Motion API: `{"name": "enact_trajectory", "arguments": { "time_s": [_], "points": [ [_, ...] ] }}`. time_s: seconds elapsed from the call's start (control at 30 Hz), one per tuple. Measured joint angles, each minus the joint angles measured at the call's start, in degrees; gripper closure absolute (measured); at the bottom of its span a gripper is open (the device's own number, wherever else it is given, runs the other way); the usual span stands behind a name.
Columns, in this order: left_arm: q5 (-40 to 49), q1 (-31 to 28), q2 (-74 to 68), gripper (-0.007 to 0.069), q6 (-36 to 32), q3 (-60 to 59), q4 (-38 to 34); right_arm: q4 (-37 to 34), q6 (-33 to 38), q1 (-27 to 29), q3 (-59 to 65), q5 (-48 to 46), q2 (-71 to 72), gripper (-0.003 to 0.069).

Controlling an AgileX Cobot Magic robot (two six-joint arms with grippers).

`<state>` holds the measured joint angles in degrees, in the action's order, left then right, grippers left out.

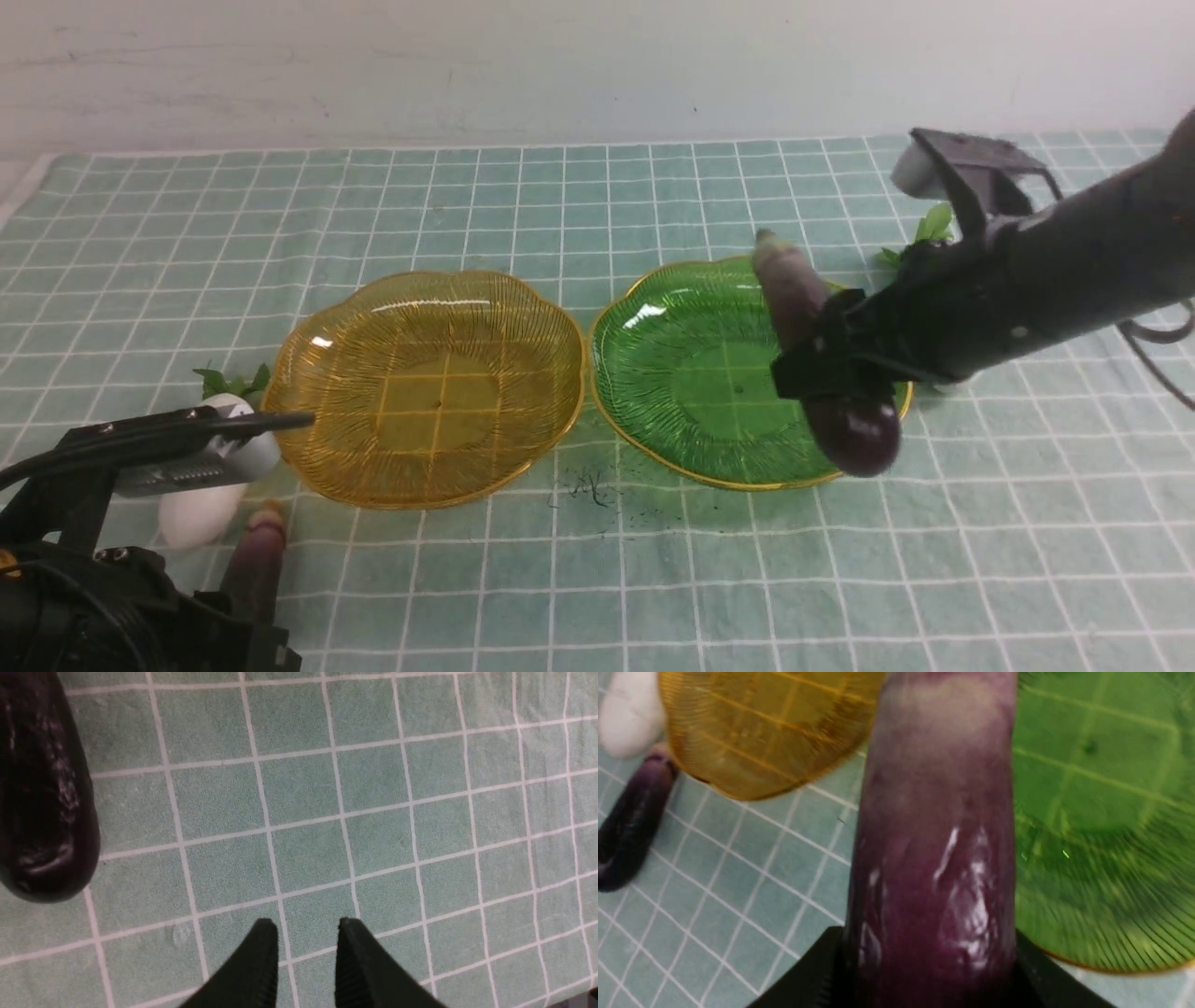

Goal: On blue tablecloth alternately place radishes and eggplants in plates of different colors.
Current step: 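Pick up the eggplant and place it on the yellow plate with the right gripper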

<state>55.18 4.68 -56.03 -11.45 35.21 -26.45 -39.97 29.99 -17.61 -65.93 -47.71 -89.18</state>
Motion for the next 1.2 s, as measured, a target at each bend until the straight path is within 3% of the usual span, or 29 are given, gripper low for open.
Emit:
{"name": "enact_trajectory", "arguments": {
  "time_s": [0.17,0.4,0.77,1.2],
  "points": [
    [0.00,0.00,0.00,0.0460,0.00,0.00,0.00,-0.79,1.16,-8.22,-8.16,2.44,-5.41,0.0307],
    [0.00,0.00,0.00,0.0460,0.00,0.00,0.00,-0.84,1.15,-12.53,-22.81,0.27,-17.73,0.0307],
    [0.00,0.00,0.00,0.0460,0.00,0.00,0.00,-0.84,-0.79,-13.63,-40.98,-3.41,-34.01,0.0307],
    [0.00,0.00,0.00,0.0460,0.00,0.00,0.00,-0.84,-2.53,-13.64,-43.25,0.95,-39.85,0.0307]
  ]
}}
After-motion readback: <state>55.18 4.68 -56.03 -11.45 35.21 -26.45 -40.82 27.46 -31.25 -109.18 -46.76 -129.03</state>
